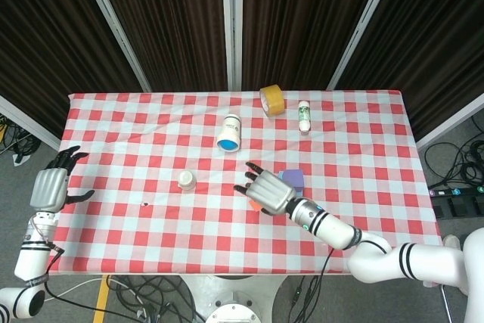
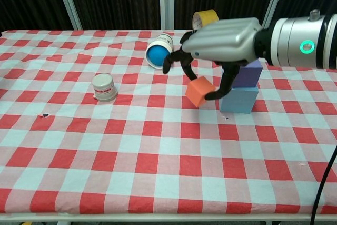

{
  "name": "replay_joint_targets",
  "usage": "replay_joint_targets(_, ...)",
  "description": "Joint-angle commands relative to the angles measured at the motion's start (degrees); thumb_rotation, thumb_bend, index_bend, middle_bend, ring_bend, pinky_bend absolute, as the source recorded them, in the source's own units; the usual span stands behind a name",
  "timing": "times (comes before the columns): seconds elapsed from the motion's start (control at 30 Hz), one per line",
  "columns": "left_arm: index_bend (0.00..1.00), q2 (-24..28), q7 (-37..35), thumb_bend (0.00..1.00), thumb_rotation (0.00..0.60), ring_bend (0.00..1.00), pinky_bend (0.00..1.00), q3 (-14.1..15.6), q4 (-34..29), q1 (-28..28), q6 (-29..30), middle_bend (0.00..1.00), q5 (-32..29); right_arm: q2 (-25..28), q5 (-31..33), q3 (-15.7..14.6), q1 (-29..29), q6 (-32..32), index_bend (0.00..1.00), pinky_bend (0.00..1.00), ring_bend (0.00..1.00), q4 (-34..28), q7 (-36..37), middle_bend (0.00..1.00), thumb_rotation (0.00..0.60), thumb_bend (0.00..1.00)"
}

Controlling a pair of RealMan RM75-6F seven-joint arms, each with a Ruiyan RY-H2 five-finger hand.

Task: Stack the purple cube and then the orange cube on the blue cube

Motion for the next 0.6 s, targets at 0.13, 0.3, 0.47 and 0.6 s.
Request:
replay_joint_targets(0.13,0.28,0.1,0.0,0.11,0.600,0.16,0.29,0.0,-0.1,0.0,-0.1,0.24,0.0,5.1,19.8,6.4,4.9,4.5,0.20,0.00,0.19,-7.8,-10.8,0.53,0.600,0.19)
replay_joint_targets(0.3,0.28,0.1,-0.3,0.11,0.600,0.16,0.29,0.1,-0.1,0.0,-0.3,0.24,0.0,8.3,32.2,6.5,9.0,9.3,0.21,0.00,0.20,-12.7,-18.9,0.53,0.600,0.19)
replay_joint_targets(0.47,0.28,0.1,-0.6,0.11,0.600,0.16,0.29,0.1,-0.1,-0.1,-0.2,0.24,0.2,10.7,45.4,5.5,13.0,14.6,0.21,0.00,0.21,-16.8,-25.4,0.53,0.600,0.19)
replay_joint_targets(0.6,0.28,0.1,-0.8,0.11,0.600,0.16,0.29,0.1,-0.3,0.0,-0.1,0.24,0.2,11.9,54.1,3.9,15.7,18.8,0.21,0.00,0.21,-18.9,-30.1,0.53,0.600,0.20)
